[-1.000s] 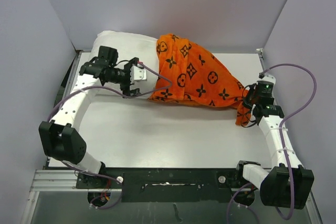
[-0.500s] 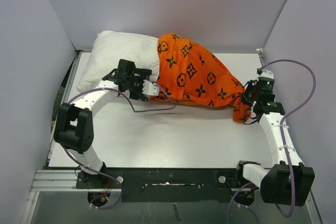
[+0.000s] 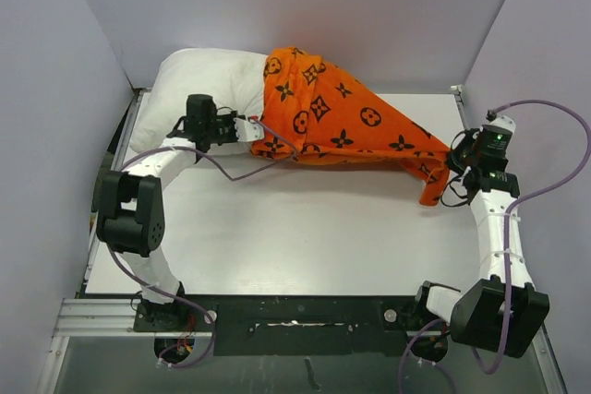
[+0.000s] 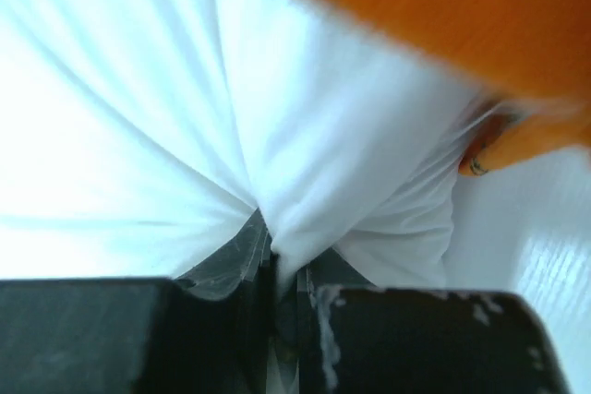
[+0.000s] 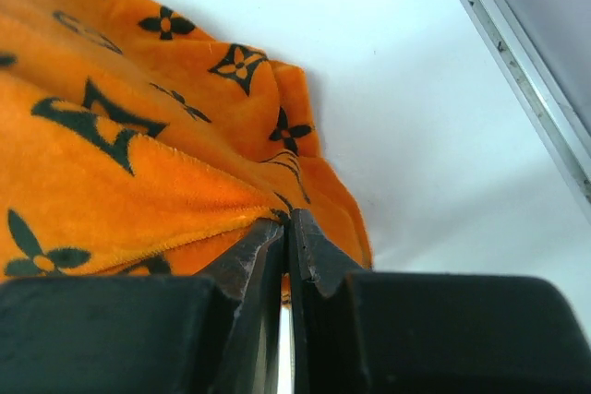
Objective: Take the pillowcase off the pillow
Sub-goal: Remove the pillow from the pillowcase.
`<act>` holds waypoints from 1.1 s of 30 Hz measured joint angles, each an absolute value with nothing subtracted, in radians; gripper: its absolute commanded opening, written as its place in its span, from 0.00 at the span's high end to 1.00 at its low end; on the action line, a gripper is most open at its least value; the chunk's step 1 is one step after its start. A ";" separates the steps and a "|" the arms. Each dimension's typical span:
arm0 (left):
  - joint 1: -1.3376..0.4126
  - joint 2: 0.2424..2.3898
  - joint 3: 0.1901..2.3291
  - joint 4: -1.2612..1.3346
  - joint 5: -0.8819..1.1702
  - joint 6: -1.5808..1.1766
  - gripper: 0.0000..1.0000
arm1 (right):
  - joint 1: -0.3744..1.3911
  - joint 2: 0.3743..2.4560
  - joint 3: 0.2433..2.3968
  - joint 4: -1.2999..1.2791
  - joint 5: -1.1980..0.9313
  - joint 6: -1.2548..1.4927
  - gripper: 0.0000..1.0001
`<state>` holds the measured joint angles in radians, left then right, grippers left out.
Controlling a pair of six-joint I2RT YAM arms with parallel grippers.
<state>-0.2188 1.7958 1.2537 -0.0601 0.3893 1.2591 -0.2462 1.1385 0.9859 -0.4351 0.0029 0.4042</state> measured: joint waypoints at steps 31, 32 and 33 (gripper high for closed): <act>0.208 1.876 1.482 -0.207 0.748 0.935 1.00 | -0.321 1.295 1.464 -0.648 -0.012 0.575 1.00; 0.210 1.876 1.482 -0.207 0.746 0.934 1.00 | -0.323 1.306 1.490 -0.651 -0.003 0.577 1.00; 0.210 1.876 1.482 -0.207 0.741 0.933 1.00 | -0.325 1.313 1.507 -0.650 0.004 0.577 1.00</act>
